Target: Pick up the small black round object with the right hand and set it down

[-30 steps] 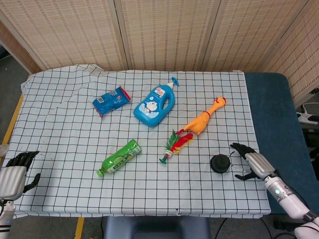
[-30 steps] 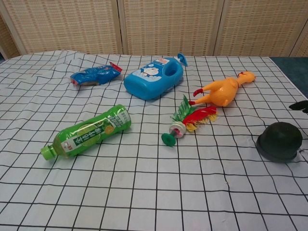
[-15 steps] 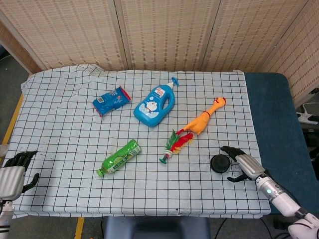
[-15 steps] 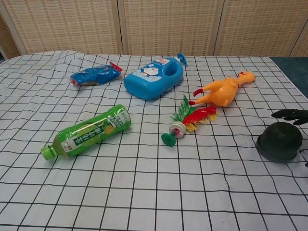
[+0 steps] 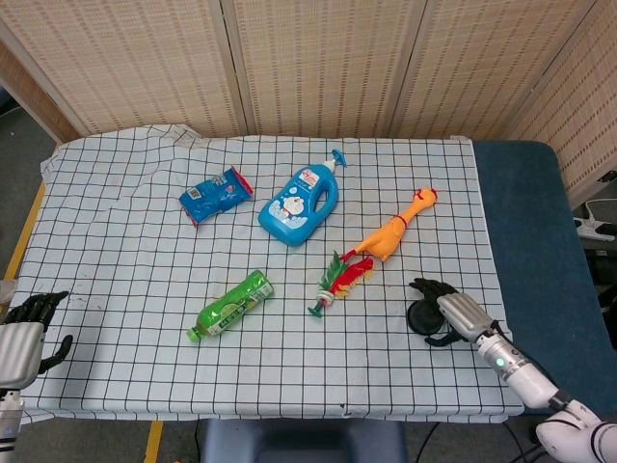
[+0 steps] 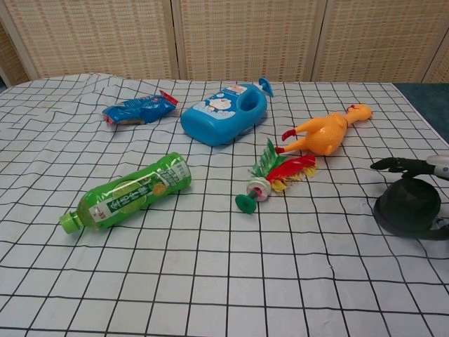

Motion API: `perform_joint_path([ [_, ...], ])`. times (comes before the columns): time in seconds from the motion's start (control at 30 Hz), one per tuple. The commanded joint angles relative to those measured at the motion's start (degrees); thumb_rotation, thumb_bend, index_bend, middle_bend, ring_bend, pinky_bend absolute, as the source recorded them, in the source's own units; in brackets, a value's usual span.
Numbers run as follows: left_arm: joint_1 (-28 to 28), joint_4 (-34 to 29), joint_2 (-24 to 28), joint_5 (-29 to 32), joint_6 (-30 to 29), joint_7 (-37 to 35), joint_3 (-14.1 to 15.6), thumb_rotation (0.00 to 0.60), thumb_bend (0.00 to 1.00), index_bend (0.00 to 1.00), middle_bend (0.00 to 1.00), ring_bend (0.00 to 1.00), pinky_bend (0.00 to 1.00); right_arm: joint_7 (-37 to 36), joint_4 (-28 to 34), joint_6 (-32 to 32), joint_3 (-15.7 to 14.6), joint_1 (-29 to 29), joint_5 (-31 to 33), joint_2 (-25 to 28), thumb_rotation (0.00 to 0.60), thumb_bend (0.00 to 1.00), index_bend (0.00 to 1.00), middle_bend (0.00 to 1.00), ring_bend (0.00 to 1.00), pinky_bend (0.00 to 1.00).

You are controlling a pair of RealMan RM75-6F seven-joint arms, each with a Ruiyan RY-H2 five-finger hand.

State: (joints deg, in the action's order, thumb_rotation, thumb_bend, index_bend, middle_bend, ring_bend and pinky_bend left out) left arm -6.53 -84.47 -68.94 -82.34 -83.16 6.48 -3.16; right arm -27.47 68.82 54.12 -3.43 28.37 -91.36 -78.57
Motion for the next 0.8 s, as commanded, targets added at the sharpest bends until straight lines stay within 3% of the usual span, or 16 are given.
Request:
perform_joint_path([
  [0.03,0.0,0.0,0.0,0.3,0.0,-0.3,-0.1,0.600,0.37,0.16,0.19,0.15,0.27,0.8,0.3,-1.0,0.1,0.6,0.7,-0.2,0.600,0.08,0.00,0.00,0.00,0.08],
  [0.23,0.1,0.1,0.0,0.3,-0.1,-0.4,-0.3,0.600,0.37,0.16,0.19,0.15,0.27,2.3,0.7,-2.1,0.3,1.1,1.8,-0.4,0.600,0.08,0.00,0.02,0.00,0.08],
  [0.4,0.0,0.2,0.0,0.4,0.0,-0.4,-0.3,0.600,0.37,0.16,0.19,0.14,0.27,3.7,1.2,-2.7,0.4,1.4,2.7,-0.4,0.600,0.08,0.02,0.12,0.00,0.09],
  [0.6,0.1,0.1,0.1,0.4,-0.2,-0.6,-0.4,0.600,0.37,0.16,0.19,0.15,0.27,5.5,1.5,-3.2,0.4,1.3,3.7,-0.5,0.600,0.08,0.11,0.27,0.11,0.17],
  [0.8,0.2,-0.1,0.1,0.4,-0.4,-0.7,-0.5,0.600,0.37,0.16,0.19,0.14,0.27,6.4,1.7,-3.5,0.5,1.2,4.5,-0.5,0.600,0.08,0.13,0.28,0.12,0.18],
])
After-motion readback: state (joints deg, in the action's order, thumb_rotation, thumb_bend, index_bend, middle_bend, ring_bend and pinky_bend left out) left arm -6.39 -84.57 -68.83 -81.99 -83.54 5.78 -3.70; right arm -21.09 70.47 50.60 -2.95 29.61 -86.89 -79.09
